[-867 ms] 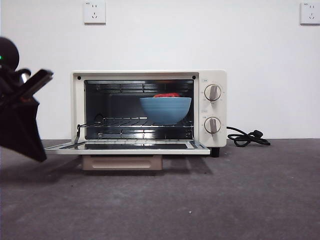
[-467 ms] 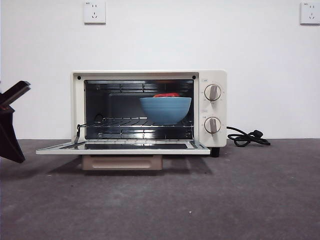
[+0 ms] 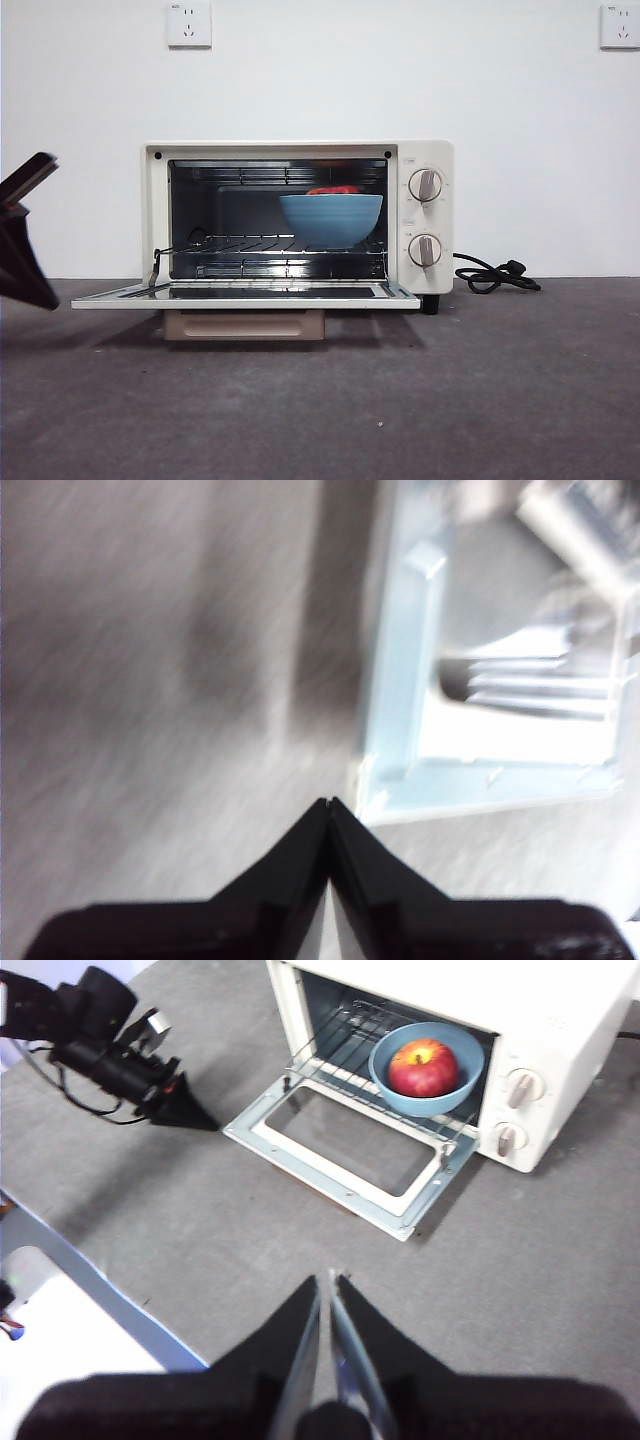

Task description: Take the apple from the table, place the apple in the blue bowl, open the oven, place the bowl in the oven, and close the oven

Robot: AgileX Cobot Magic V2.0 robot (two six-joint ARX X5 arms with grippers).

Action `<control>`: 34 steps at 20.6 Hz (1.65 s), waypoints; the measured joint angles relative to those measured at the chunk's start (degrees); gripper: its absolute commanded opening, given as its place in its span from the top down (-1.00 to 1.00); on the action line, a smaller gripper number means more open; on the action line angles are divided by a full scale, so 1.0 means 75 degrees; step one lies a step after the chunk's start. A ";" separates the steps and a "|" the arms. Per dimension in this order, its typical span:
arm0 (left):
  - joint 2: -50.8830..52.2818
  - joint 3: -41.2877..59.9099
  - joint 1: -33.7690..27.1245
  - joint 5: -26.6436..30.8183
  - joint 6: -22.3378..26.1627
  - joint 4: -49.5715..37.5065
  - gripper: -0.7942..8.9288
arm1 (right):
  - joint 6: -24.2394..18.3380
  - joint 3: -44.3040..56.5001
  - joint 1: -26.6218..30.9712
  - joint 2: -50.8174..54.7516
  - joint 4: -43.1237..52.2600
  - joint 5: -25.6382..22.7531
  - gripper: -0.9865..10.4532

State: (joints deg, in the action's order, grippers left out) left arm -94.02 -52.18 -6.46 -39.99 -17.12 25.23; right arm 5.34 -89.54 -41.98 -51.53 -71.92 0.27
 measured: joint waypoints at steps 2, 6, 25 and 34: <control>-0.0134 -0.0012 0.0047 -0.0067 -0.0224 -0.0134 0.85 | 0.0003 0.0000 0.0000 0.0003 0.0003 0.0026 0.78; -0.0516 -0.0015 0.0131 -0.0085 -0.0420 -0.0149 0.85 | 0.0035 0.0000 0.0000 0.0003 -0.0035 0.0026 0.79; -0.0766 -0.0012 0.0472 -0.0787 -0.0836 -0.0702 0.85 | 0.0236 0.0000 0.0000 0.0003 -0.0117 0.0026 0.78; -0.0766 -0.0201 0.0592 -0.1559 -0.1676 -0.1376 0.85 | 0.0326 0.0000 0.0000 0.0003 -0.0111 0.0026 0.78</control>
State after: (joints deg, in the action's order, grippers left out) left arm -99.77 -53.69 -2.02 -51.68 -29.69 14.92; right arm 7.79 -89.54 -41.98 -51.51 -72.75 0.47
